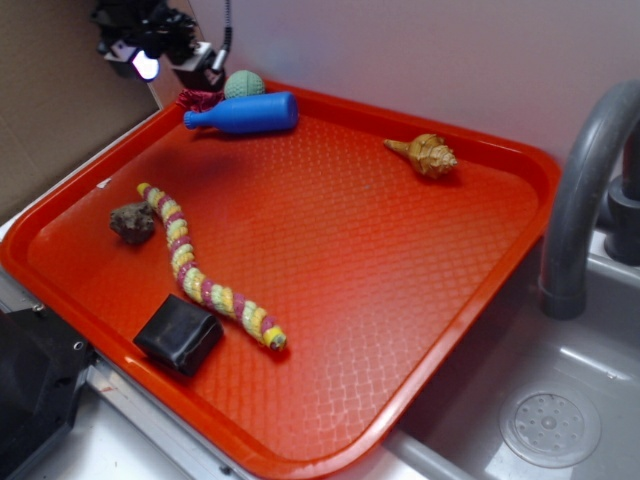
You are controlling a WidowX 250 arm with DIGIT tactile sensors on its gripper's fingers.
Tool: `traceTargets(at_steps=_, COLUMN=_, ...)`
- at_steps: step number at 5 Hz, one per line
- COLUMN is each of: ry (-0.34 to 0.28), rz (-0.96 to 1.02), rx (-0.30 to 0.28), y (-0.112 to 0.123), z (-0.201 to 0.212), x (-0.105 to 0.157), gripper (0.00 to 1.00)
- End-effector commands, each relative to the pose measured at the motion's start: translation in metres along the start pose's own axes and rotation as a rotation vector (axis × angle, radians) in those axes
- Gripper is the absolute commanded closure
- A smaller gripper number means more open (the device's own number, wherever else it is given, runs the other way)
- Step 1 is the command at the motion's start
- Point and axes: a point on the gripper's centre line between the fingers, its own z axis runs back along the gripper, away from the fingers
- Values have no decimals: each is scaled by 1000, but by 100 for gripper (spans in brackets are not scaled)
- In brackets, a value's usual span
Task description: Grab the green ball.
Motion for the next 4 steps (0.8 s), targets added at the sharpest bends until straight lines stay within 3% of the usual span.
traceTargets(at_steps=1, ry=-65, rz=19, rx=26, y=-16, z=8, x=44, gripper=0)
traceTargets(at_steps=2, ry=-75, rz=-1, rx=14, y=-35, z=6, x=47, gripper=0)
traceTargets(at_steps=3, ry=-51, rz=126, rx=-10, y=-41, z=-2, x=47, gripper=0)
traceTargets(at_steps=4, ry=-58, rz=152, rx=4, y=-44, z=-11, x=46, gripper=0)
